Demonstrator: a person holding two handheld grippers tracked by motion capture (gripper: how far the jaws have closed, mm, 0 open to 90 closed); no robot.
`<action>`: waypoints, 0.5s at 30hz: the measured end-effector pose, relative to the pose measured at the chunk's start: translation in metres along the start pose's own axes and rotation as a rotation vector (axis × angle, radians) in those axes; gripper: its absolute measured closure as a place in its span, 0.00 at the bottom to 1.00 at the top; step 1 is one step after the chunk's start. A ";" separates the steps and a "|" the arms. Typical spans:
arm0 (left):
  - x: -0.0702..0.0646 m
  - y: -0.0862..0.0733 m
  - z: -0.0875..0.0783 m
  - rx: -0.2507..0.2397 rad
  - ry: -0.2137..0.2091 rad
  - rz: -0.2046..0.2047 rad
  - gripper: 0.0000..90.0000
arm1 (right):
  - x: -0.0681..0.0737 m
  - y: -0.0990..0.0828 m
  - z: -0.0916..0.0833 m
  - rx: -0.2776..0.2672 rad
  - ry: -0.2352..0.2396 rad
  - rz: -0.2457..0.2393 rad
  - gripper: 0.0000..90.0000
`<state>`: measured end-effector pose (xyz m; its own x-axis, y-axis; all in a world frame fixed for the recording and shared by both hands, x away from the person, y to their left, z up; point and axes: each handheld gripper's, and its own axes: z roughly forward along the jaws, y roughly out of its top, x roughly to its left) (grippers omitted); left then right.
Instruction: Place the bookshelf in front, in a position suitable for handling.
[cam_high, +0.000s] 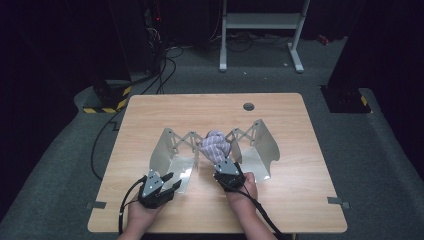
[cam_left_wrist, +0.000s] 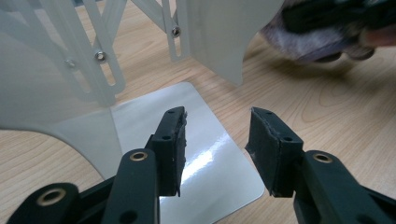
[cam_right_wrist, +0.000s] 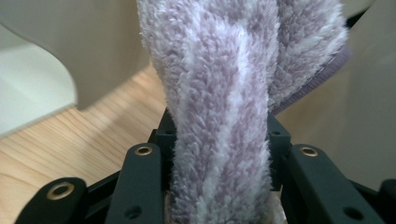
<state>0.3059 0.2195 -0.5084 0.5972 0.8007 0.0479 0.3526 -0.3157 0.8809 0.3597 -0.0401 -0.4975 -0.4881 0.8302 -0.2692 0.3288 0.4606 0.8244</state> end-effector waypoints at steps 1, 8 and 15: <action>0.000 0.000 0.000 0.001 -0.002 -0.002 0.62 | 0.000 0.003 -0.007 -0.027 0.004 0.004 0.69; 0.000 0.000 0.002 0.005 0.002 -0.005 0.62 | -0.004 0.019 -0.048 -0.156 0.006 0.018 0.69; 0.002 0.000 0.002 0.008 0.007 -0.007 0.62 | -0.007 0.030 -0.074 -0.233 0.000 0.019 0.69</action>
<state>0.3083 0.2200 -0.5095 0.5896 0.8064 0.0455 0.3625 -0.3145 0.8773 0.3135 -0.0558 -0.4344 -0.4836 0.8381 -0.2526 0.1422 0.3599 0.9221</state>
